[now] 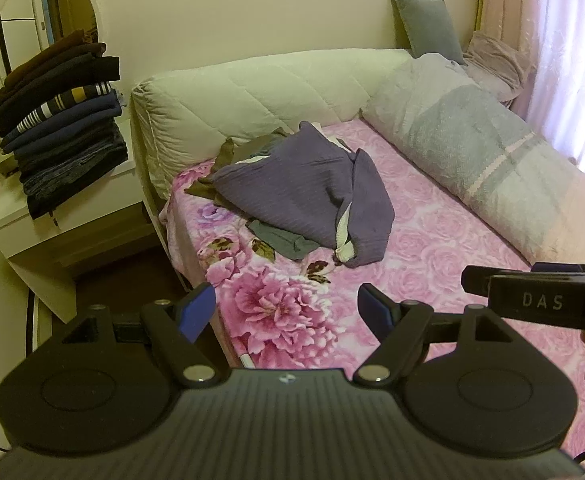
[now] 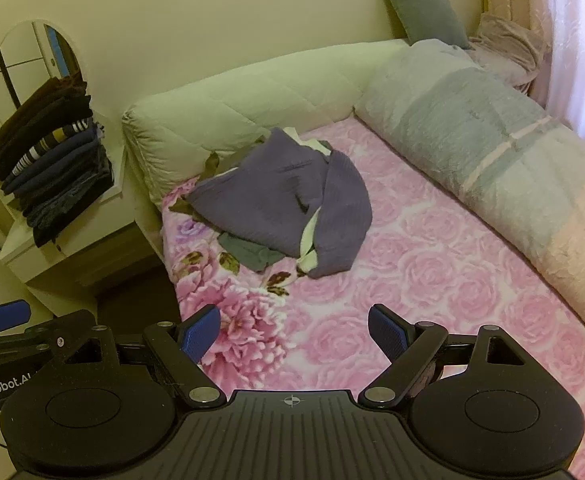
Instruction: Fold clothes
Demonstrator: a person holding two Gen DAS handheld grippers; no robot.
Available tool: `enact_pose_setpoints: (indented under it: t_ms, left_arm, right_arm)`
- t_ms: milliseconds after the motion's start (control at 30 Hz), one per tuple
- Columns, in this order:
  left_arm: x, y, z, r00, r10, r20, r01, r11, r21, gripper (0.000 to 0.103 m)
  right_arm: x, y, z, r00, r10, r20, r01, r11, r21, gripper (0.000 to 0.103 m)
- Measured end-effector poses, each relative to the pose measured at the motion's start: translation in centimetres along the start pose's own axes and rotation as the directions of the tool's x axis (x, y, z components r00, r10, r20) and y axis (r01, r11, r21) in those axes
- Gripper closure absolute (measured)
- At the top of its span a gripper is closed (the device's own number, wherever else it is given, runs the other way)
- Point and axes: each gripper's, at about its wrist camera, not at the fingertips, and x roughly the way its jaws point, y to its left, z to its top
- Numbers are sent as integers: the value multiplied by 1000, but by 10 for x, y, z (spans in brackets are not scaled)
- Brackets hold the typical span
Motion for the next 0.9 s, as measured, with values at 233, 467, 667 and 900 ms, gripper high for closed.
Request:
enact_pose_setpoints:
  t_ms: [233, 467, 667, 900]
  left_arm:
    - [0, -1, 2, 1000, 7, -3, -7, 1000, 3, 28]
    - [2, -10, 3, 1000, 9, -2, -9, 1000, 8, 27]
    - [1, -10, 1, 1000, 9, 0, -9, 1000, 7, 28]
    - [0, -7, 4, 1000, 2, -5, -2, 1000, 7, 28]
  right_arm:
    - [-1, -3, -1, 1000, 0, 0, 0, 1000, 1, 19]
    - [0, -10, 1, 1000, 1, 2, -1, 1000, 7, 19]
    - [-1, -11, -2, 1000, 5, 8, -5, 1000, 13, 19]
    - [-1, -10, -2, 1000, 2, 6, -2, 1000, 18, 19]
